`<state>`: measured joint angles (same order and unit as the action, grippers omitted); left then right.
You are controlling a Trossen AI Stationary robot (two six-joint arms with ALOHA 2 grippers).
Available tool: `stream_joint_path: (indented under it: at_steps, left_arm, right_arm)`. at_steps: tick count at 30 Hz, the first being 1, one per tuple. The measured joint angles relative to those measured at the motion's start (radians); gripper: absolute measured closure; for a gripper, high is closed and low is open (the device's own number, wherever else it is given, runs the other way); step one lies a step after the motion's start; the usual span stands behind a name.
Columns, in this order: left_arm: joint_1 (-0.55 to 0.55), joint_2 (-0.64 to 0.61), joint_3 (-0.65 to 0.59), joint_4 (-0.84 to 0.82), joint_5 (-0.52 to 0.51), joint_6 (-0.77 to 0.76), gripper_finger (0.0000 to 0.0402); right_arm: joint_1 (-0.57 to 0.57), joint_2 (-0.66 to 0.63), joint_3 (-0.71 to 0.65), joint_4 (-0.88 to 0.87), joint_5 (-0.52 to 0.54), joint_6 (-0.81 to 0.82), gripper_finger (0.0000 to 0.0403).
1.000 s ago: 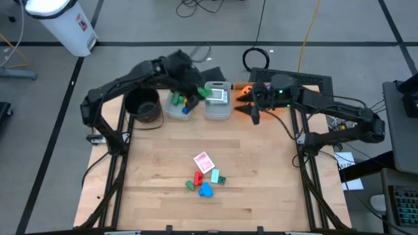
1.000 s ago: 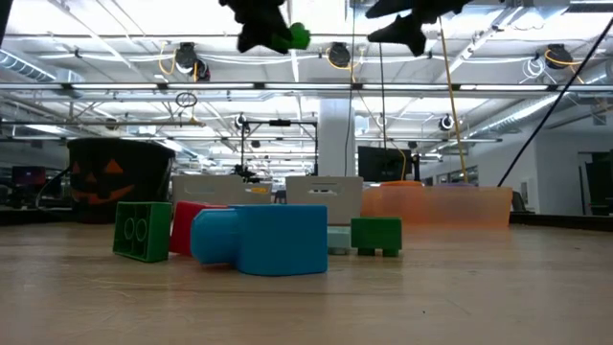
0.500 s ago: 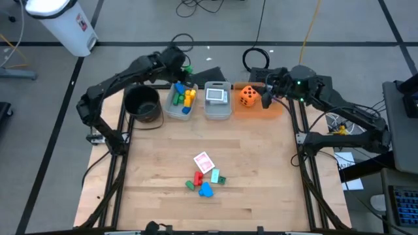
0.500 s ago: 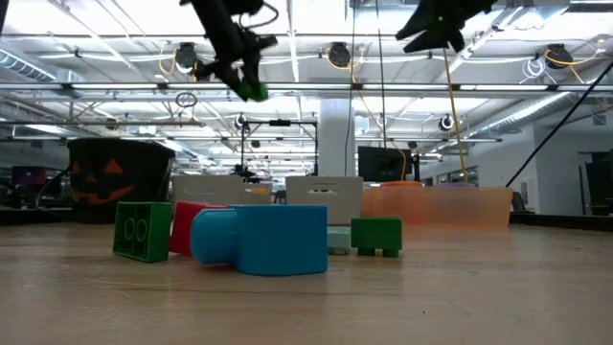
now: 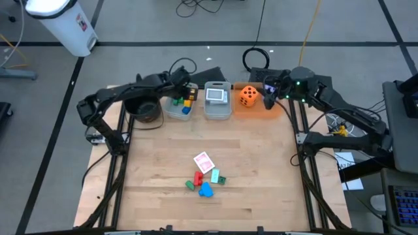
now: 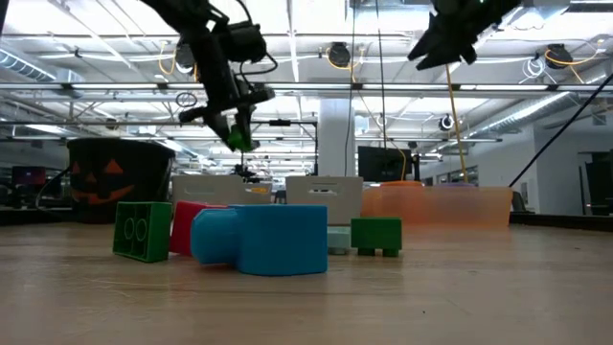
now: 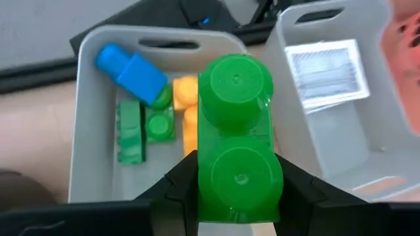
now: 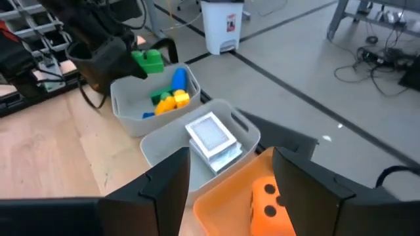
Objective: Pick & Place Toys
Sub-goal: Put the green game piece into the left gray bin
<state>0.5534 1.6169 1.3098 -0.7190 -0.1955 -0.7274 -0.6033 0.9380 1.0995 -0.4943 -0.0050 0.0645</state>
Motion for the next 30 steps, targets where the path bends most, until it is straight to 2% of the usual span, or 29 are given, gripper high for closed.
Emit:
stream_joint_path:
  at_steps: [3, 5, 11, 16, 19, 24, 30]
  left_arm:
    - [0.024, 0.000, -0.043, 0.041, 0.032, -0.012, 0.0271]
    - [0.046, 0.000, -0.067, 0.091, 0.068, -0.004, 0.0271]
    - [0.123, 0.000, -0.080, 0.119, 0.109, 0.093, 0.0271]
    - [0.192, 0.014, -0.079, 0.116, 0.114, 0.166, 0.0271]
    - [0.220, 0.055, -0.080, 0.116, 0.157, 0.205, 0.0271]
    - [0.227, 0.118, -0.060, 0.142, 0.177, 0.309, 0.0271]
    - [0.227, 0.189, 0.003, 0.135, 0.202, 0.411, 0.0271]
  right_arm:
    - [0.000, -0.010, -0.069, 0.045, -0.012, 0.035, 0.0198]
    - [0.000, -0.018, -0.121, 0.084, -0.055, 0.068, 0.0200]
    - [0.003, -0.033, -0.247, 0.254, -0.154, 0.171, 0.0202]
    - [0.003, -0.031, -0.281, 0.330, -0.147, 0.230, 0.0202]
    - [0.003, -0.027, -0.282, 0.361, -0.098, 0.262, 0.0202]
    - [0.003, -0.027, -0.282, 0.379, -0.021, 0.276, 0.0202]
    - [0.003, -0.014, -0.282, 0.378, -0.015, 0.294, 0.0202]
